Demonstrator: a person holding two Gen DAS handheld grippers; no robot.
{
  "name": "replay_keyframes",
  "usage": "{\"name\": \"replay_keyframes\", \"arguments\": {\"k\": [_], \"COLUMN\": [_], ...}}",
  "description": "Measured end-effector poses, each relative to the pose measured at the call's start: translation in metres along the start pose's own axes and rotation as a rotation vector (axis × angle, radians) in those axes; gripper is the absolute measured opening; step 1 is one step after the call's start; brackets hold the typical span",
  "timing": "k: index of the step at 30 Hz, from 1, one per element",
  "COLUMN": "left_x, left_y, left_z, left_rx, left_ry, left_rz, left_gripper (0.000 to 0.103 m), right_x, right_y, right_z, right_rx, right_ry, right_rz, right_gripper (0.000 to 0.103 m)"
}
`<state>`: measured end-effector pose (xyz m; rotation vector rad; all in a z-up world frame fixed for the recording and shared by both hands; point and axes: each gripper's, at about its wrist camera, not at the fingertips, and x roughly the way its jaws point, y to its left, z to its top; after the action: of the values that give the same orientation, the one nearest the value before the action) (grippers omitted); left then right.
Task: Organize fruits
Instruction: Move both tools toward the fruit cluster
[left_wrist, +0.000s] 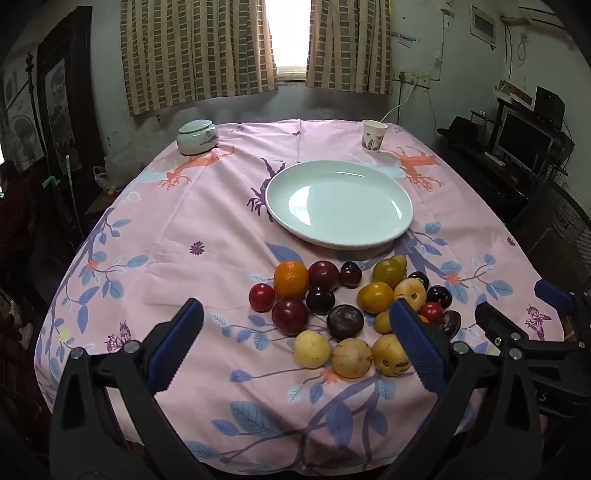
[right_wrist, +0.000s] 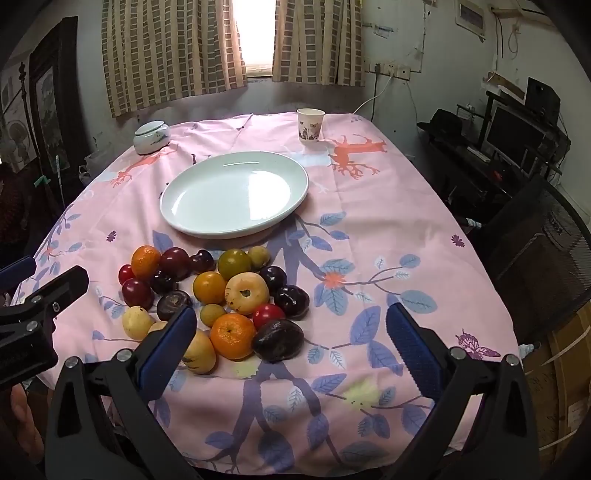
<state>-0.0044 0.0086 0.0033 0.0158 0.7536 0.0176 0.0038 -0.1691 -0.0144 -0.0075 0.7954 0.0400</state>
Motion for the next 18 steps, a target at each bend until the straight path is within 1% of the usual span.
{"name": "replay_keyframes", "arguments": {"k": [9,18], "left_x": [0.001,0.002], "left_y": [0.002,0.010], "left_z": [-0.001,-0.002], "left_rx": [-0.007,-0.029], "left_ry": [0.008,0.004], "left_rz": [-0.001,-0.004], "left_gripper": [0.101,0.101], "right_x": [0.000,0.002], "right_y": [0.011,0.013], "right_z": [-0.002,-0.003], "right_rx": [-0.044,-0.040], "right_ry": [0.000,0.008], "right_rz": [-0.010,0.001], "right_gripper": [0.102,0.102]}}
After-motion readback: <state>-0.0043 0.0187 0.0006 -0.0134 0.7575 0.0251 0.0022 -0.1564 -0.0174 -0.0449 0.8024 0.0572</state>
